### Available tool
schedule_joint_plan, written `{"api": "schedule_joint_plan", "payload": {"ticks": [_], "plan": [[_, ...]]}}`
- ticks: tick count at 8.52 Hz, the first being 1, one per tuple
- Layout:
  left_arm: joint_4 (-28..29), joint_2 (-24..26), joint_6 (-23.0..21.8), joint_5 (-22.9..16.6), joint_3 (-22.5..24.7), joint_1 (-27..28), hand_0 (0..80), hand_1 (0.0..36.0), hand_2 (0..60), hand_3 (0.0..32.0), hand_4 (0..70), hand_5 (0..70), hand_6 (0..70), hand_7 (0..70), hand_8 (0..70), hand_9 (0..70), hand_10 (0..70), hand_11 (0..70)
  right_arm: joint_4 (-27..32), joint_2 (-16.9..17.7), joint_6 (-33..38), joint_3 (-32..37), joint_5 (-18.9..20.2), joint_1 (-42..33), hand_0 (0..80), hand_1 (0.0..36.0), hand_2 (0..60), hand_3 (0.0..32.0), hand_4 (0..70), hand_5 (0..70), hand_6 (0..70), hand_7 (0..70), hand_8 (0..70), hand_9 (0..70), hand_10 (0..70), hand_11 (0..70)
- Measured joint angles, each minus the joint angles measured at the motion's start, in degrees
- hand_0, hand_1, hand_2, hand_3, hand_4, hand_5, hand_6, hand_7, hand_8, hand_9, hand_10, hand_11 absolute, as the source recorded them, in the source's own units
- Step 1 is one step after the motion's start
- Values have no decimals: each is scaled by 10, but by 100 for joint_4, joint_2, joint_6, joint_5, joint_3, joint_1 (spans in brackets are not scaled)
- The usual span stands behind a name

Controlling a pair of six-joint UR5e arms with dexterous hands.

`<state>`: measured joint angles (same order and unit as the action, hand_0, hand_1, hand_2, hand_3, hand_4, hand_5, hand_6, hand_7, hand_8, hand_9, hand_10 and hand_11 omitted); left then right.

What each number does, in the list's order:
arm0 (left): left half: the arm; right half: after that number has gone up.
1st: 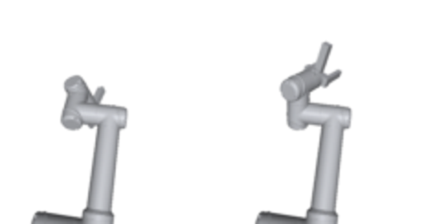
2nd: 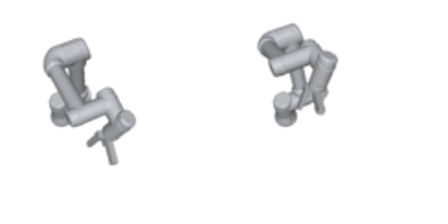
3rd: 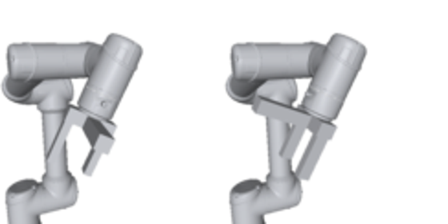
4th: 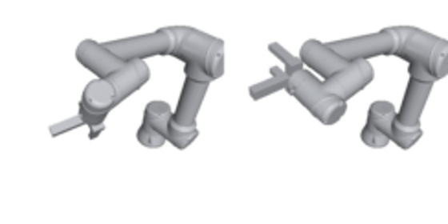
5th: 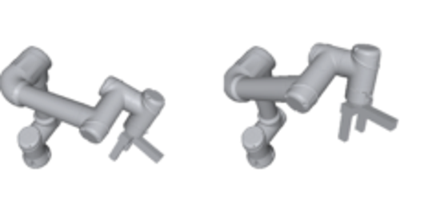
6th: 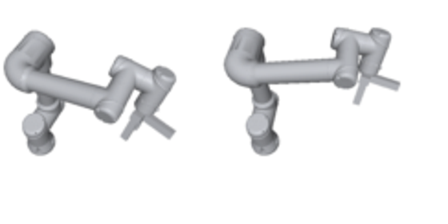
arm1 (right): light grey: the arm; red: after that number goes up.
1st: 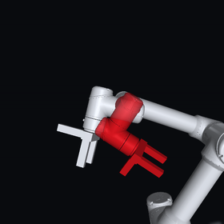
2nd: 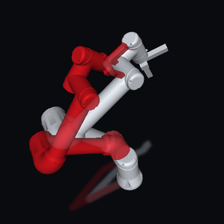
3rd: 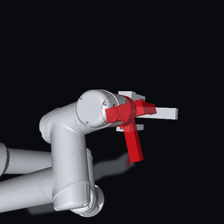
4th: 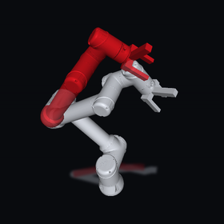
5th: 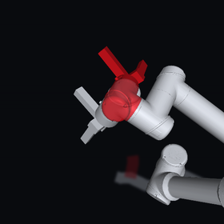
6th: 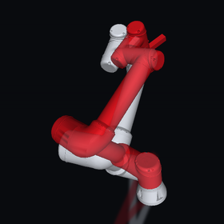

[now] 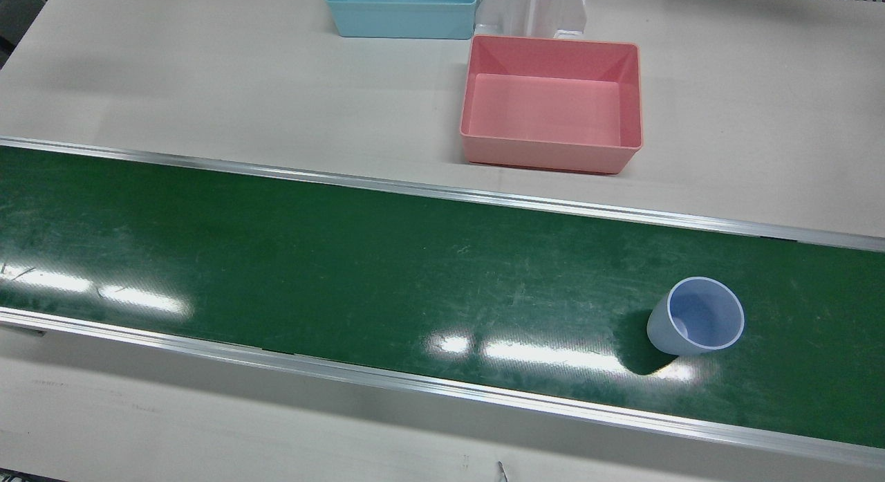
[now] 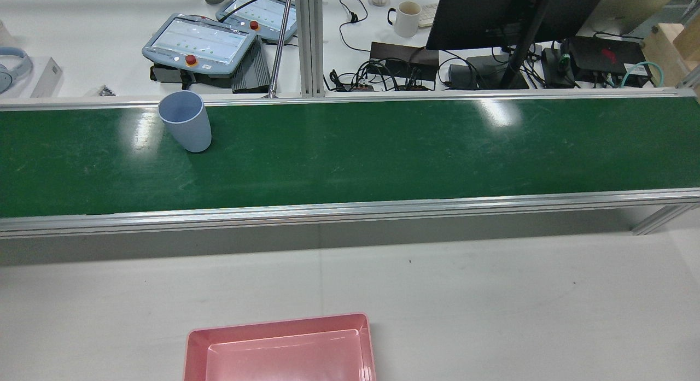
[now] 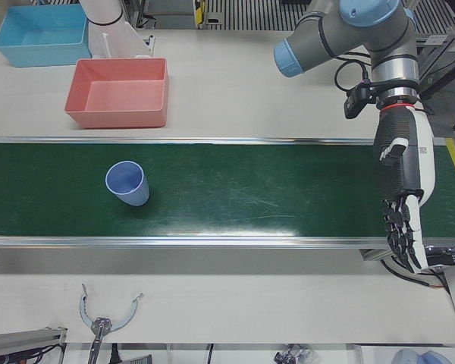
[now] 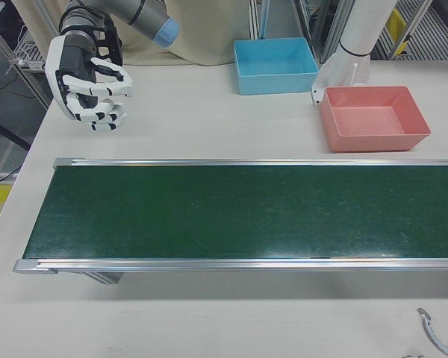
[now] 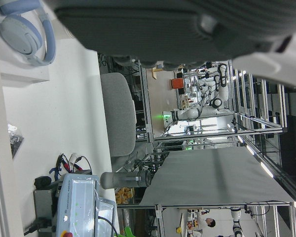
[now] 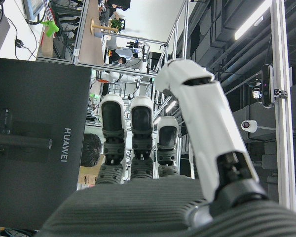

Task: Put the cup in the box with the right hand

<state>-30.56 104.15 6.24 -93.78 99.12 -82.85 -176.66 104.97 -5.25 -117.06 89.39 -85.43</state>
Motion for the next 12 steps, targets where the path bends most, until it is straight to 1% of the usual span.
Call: {"api": "schedule_joint_plan", "payload": {"ticks": [3,9,12], "plan": [[-3,0,0,-5,2,-1,0,0,0,0,0,0,0,0,0,0,0,0,0,3,-3,-15,0,0,800,360,353,0,310,211,218,700,442,563,342,515],[-2,0,0,-3,2,2,0,0,0,0,0,0,0,0,0,0,0,0,-8,-8,-23,-23,9,8,800,360,372,0,352,210,230,700,451,580,353,528],[-3,0,0,-2,2,-1,0,0,0,0,0,0,0,0,0,0,0,0,-9,-9,-29,-38,9,3,800,360,355,0,334,210,224,700,446,571,347,521]]}}
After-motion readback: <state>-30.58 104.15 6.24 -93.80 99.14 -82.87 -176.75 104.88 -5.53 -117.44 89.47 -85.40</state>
